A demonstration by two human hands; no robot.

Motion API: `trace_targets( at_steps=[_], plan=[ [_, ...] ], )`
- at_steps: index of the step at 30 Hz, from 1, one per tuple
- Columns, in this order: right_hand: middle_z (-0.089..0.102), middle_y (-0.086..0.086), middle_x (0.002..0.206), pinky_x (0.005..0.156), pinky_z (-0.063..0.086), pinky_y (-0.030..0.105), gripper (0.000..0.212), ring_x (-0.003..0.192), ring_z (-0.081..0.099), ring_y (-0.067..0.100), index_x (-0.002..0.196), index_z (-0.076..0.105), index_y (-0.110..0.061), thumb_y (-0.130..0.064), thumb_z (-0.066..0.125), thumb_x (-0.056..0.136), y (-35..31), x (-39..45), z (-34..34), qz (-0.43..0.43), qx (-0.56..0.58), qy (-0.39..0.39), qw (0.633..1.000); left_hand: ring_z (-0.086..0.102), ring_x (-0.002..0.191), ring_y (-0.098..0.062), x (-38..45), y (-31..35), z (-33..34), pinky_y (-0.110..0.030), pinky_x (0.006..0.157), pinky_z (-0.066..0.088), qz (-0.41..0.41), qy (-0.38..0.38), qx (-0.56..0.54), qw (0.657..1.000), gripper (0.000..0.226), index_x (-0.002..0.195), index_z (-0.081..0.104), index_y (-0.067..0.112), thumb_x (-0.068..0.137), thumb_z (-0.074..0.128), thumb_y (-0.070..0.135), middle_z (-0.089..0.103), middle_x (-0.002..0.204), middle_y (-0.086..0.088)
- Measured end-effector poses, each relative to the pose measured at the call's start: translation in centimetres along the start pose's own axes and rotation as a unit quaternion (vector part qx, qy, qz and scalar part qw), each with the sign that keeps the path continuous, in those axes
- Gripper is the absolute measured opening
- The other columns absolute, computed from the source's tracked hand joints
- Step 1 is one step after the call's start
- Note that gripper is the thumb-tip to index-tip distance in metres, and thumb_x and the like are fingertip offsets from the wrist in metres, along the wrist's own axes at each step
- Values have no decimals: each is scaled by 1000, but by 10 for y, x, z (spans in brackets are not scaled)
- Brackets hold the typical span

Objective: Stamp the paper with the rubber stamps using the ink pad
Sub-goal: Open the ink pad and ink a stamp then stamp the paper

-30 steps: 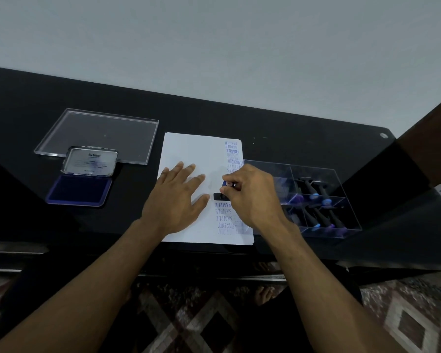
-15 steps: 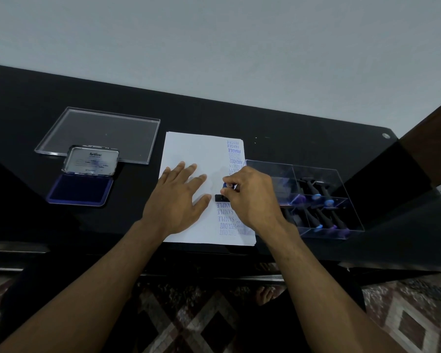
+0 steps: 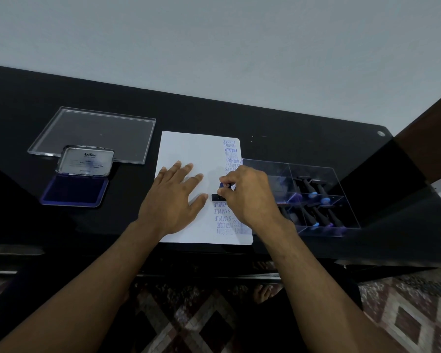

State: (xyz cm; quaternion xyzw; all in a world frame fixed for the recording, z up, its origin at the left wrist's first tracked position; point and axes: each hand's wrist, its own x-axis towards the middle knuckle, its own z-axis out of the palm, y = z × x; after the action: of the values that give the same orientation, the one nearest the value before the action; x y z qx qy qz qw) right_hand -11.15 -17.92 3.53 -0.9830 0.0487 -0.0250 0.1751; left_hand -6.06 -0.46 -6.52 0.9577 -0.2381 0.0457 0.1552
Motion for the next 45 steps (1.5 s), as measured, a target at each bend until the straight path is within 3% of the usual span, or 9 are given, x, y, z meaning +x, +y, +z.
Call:
trace_targets(
  at_steps=[14, 22, 31, 37, 45],
  plan=[
    [70, 1, 109, 78, 41, 19, 19, 92, 64, 14, 107, 76, -17, -24, 69, 91, 0, -2, 0, 2, 14, 8, 1000, 19, 153, -24, 0, 0, 0, -49, 125, 13, 0, 1, 1, 1000, 77, 149, 46, 29, 93, 16, 72, 31, 163, -2],
    [70, 4, 106, 79, 43, 19, 18, 91, 64, 16, 105, 76, -12, -22, 66, 94, 0, -2, -1, -8, 2, 1, 1000, 18, 154, -24, 0, 0, 0, -48, 124, 12, 0, 0, 2, 1000, 76, 150, 45, 29, 94, 16, 72, 30, 163, -2],
    [71, -1, 104, 81, 52, 27, 16, 91, 64, 15, 103, 77, -18, -22, 73, 88, 1, -3, 2, -2, 32, 20, 999, 18, 154, -24, -1, 1, -2, -49, 125, 14, 0, -2, -2, 1000, 78, 150, 45, 29, 93, 15, 72, 30, 163, -2],
    [71, 2, 107, 77, 40, 16, 18, 90, 65, 14, 107, 77, -16, -23, 69, 91, 0, -3, -1, 0, 27, 12, 1000, 17, 154, -24, 0, 1, -2, -50, 125, 14, -1, -4, -4, 1000, 80, 150, 44, 30, 92, 12, 73, 29, 164, -1],
    [71, 3, 108, 78, 42, 18, 18, 92, 65, 15, 107, 76, -15, -21, 70, 91, 0, -3, -1, 0, 37, 20, 999, 15, 154, -23, -1, 2, -3, -49, 125, 13, -5, -8, -5, 1000, 81, 151, 43, 30, 91, 11, 74, 28, 164, -1]
  ],
)
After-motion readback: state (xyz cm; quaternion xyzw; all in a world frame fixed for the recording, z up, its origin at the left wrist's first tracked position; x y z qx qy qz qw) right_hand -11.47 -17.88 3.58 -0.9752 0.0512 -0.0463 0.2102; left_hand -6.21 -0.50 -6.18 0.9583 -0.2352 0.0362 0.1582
